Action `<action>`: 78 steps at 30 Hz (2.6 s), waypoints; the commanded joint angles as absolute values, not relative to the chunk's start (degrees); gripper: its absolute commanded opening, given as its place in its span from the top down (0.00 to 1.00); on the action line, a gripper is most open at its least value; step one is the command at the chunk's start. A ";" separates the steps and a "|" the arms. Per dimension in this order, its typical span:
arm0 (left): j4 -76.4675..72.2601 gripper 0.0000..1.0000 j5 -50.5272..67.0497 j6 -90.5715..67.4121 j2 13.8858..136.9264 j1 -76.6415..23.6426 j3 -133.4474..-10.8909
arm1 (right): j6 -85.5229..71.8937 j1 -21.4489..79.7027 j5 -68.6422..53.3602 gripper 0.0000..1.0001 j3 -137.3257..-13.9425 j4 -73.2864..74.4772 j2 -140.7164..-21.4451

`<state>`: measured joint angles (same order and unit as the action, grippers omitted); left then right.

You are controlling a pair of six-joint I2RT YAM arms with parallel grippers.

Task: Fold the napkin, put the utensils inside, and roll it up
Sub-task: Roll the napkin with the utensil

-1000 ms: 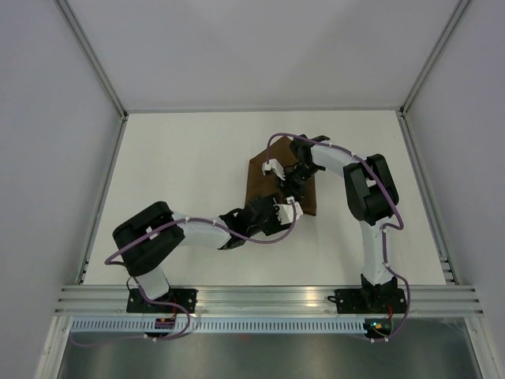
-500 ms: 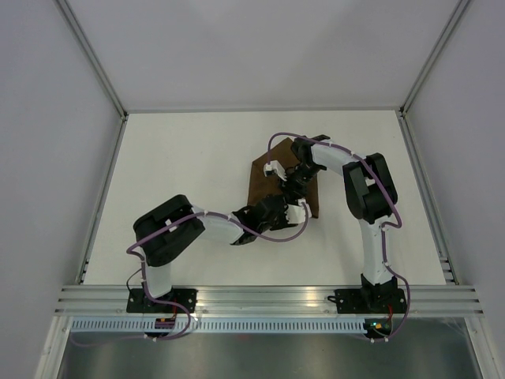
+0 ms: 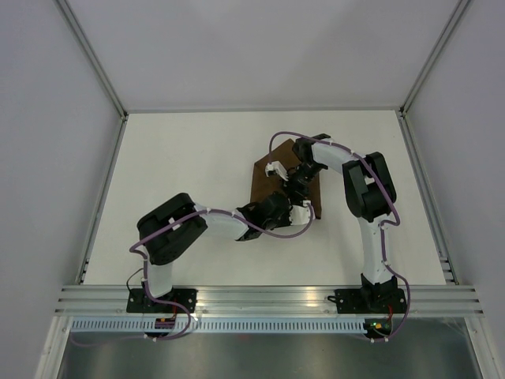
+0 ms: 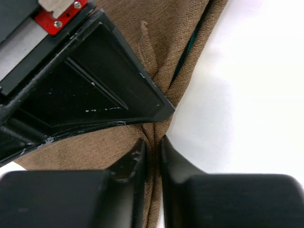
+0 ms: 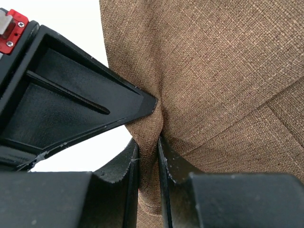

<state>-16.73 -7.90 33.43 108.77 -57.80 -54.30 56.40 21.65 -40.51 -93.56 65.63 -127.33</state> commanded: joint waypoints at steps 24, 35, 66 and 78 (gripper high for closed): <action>7.65 0.98 20.65 23.82 112.32 -53.35 -64.69 | 53.88 17.84 -36.65 0.47 -88.68 62.76 -119.89; 8.70 0.98 28.55 21.89 113.11 -49.57 -66.00 | 50.89 13.37 -40.25 0.44 -88.42 60.91 -113.47; 32.16 0.98 68.46 15.56 135.96 -31.29 -91.40 | 51.77 28.21 -21.55 0.39 -41.13 7.57 -76.90; 34.01 0.98 69.96 14.41 137.81 -31.11 -93.08 | 54.40 36.38 -16.44 0.37 -41.49 3.96 -85.60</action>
<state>32.23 70.11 14.76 136.27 -31.20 -91.88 53.01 35.07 -18.02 -41.34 7.70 -84.53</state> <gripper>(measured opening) 0.065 0.625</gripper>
